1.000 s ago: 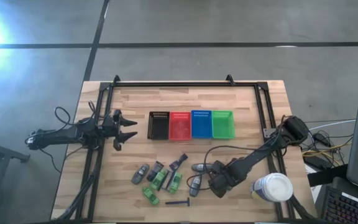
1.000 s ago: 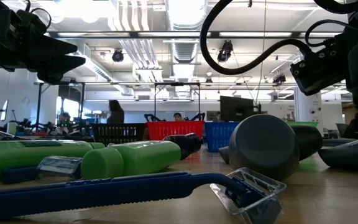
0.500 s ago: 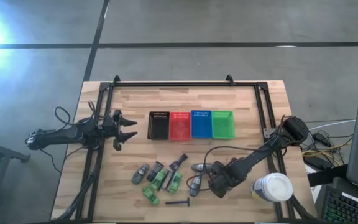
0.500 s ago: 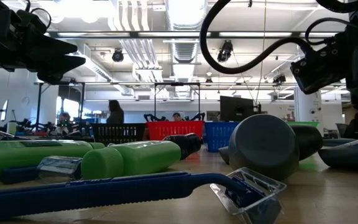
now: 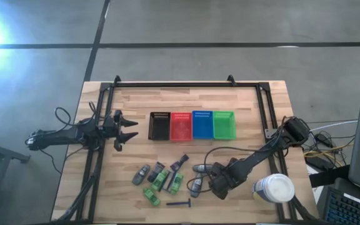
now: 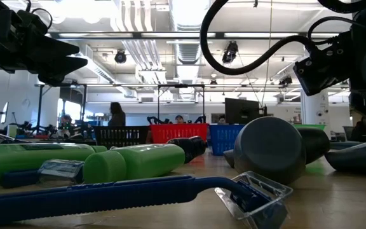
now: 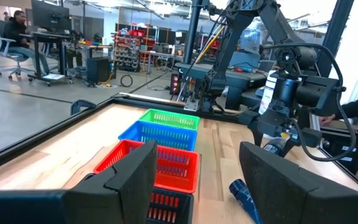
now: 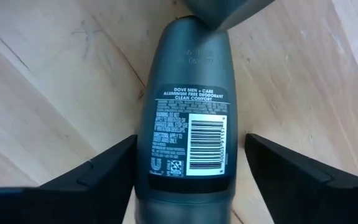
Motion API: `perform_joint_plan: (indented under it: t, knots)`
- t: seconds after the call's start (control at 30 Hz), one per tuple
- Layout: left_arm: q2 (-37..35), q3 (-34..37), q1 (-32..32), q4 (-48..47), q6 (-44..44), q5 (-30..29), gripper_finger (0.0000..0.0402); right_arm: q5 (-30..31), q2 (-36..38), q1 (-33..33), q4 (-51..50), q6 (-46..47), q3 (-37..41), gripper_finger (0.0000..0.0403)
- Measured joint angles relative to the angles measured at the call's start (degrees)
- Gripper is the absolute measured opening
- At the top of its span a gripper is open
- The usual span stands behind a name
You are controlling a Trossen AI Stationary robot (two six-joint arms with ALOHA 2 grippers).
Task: Pick & Place Travel size toiletries
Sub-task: Put the black deodorant into the green basket
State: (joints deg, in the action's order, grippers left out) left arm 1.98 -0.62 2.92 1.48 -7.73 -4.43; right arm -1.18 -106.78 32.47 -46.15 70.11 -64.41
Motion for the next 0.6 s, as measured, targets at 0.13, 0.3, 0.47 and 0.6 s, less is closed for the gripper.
perform_joint_plan:
  t: [0.13, 0.3, 0.47, 0.6]
  knots:
    - [0.0, 0.0, 0.0, 0.0, 0.0, 0.0, 0.0234, -0.3, 0.0, 0.1, -0.1, 1.6, 0.1, 0.0247]
    - [0.0, 0.0, 0.0, 0.0, 0.0, 0.0, 0.0234, -0.5, 0.2, 0.1, -0.1, 3.9, 0.1, 0.0202]
    - [0.0, 0.0, 0.0, 0.0, 0.0, 0.0, 0.0234, -0.3, 0.5, 0.3, -0.5, 6.8, -0.4, 0.0202]
    - [0.0, 0.0, 0.0, 0.0, 0.0, 0.2, 0.0234, 1.0, 2.9, 0.3, -0.6, 9.5, -1.2, 0.0202]
